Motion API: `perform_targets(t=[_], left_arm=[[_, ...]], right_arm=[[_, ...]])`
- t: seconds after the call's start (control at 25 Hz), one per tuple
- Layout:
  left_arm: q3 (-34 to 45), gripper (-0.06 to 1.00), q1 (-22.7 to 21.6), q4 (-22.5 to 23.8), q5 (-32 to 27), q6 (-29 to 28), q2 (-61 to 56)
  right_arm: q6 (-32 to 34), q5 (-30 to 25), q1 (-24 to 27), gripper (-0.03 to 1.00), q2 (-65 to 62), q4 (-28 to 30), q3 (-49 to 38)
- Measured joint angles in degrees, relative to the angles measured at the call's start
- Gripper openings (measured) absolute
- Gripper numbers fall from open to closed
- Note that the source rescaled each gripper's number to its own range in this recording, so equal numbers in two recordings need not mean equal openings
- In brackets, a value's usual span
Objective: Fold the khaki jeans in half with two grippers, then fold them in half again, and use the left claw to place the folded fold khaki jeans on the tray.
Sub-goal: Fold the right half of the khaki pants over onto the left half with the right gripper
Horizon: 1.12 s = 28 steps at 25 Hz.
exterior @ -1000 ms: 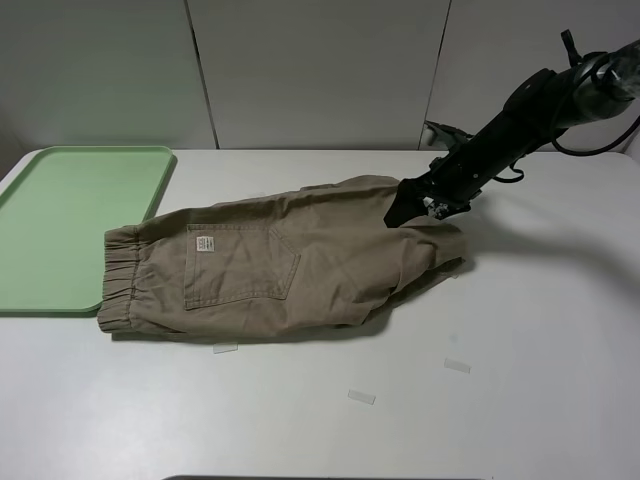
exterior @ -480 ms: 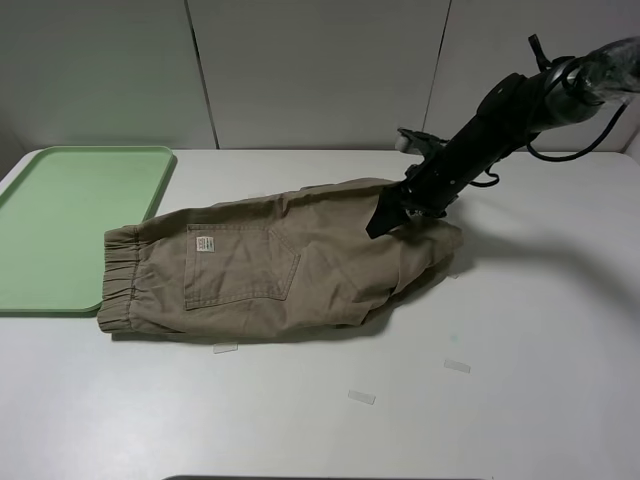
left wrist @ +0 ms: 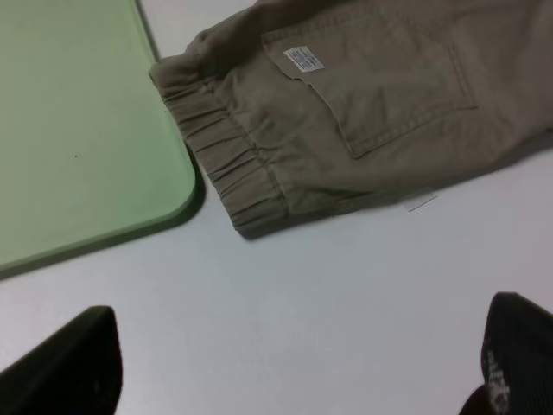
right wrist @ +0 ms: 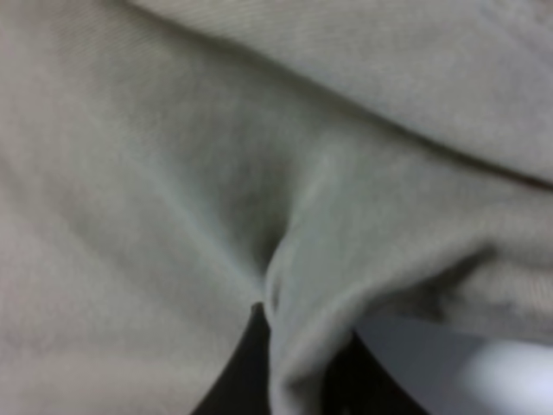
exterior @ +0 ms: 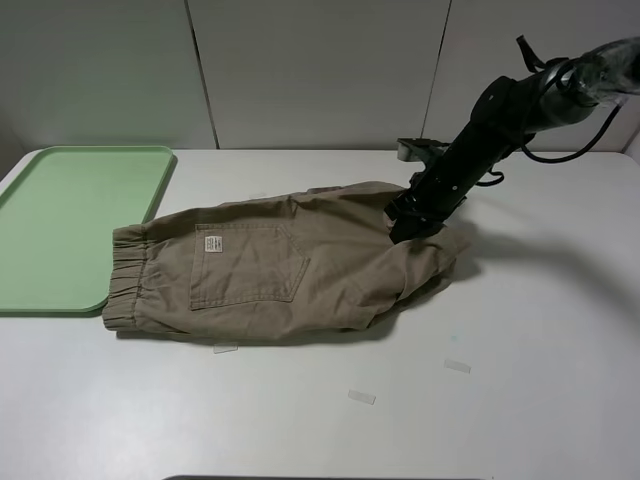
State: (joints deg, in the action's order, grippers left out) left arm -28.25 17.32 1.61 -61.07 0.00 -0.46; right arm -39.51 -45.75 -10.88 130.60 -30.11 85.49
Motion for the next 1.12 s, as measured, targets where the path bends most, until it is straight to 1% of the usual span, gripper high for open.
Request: perform_targets(t=[0.12,0.32,0.48,0.68,0.72,0.76,0.88,0.92,1.08,1.12], left_arm=[[0.00,0.81,0.00,-0.02,-0.02,0.00,0.00],[0.00,0.81,0.00,-0.02,-0.02,0.00,0.00],[0.00,0.81,0.00,-0.02,-0.02,0.00,0.00],[0.00,0.81,0.00,-0.02,-0.02,0.00,0.00],[0.00,0.81,0.00,-0.02,-0.02,0.00,0.00],[0.00,0.81,0.00,-0.02,-0.02,0.00,0.00],[0.00,0.81,0.00,-0.02,-0.02,0.00,0.00],[0.00,0.81,0.00,-0.02,-0.02,0.00,0.00],[0.00,0.81,0.00,-0.02,-0.02,0.00,0.00],[0.00,0.81,0.00,-0.02,-0.02,0.00,0.00]], right_arm=[[3.00,0.00,0.15,0.04,-0.63,3.71,0.00],[4.47,0.05,1.80,0.04,-1.69,8.92,0.00],[8.82,-0.64,3.61,0.04,-2.42,15.53,0.00],[18.91,-0.64,6.70,0.04,-3.00,27.23,0.00],[22.37,-0.64,7.69,0.04,-3.22,31.59,0.00],[24.16,-0.64,8.16,0.04,-3.43,34.49,0.00],[30.13,-0.64,9.43,0.04,-3.81,41.45,-0.06],[33.02,-0.64,9.79,0.04,-4.08,44.42,-0.12],[40.93,-0.79,10.52,0.04,-5.61,51.83,-0.12],[41.69,-0.99,10.45,0.04,-5.91,52.86,-0.12]])
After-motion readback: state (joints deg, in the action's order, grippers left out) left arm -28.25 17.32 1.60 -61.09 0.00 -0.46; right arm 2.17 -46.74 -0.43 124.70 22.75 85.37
